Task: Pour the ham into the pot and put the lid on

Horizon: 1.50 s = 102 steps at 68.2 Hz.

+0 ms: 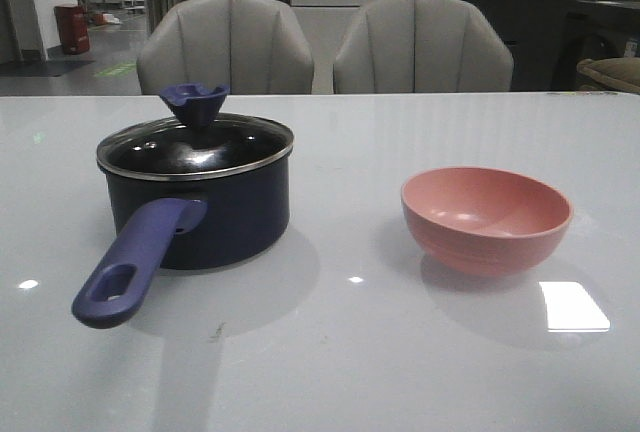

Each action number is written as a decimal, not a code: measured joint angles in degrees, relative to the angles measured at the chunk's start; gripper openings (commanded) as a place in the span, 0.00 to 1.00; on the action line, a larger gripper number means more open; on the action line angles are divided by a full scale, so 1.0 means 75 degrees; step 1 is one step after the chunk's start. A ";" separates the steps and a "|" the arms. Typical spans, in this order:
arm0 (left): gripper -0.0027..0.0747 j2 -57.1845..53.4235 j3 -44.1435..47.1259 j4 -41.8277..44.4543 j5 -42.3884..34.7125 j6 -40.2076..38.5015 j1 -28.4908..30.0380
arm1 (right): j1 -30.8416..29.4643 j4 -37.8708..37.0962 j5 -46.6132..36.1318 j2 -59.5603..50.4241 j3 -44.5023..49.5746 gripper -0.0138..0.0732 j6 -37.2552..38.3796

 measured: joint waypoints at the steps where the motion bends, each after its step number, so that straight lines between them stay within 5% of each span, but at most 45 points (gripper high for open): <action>1: 0.29 -0.0132 0.0123 0.0000 -0.0058 0.0000 0.0000 | 0.0000 0.0000 0.0000 0.0000 0.0000 0.34 0.0000; 13: 0.18 -0.1843 0.1589 -0.0131 -0.0922 0.0000 0.0000 | 0.0000 0.0000 0.0000 0.0000 0.0000 0.34 0.0000; 39: 0.18 -0.5330 0.4180 -0.0343 -0.2421 0.0000 0.0000 | 0.0000 0.0000 0.0000 0.0000 0.0000 0.34 0.0000; 82: 0.18 -0.5530 0.5444 -0.0269 -0.2782 0.0000 0.0034 | 0.0000 0.0000 0.0000 0.0000 0.0000 0.34 0.0000; 102: 0.18 -0.6395 0.6813 -0.0062 -0.4702 -0.0132 0.2152 | 0.0000 0.0000 0.0000 0.0000 0.0000 0.34 0.0000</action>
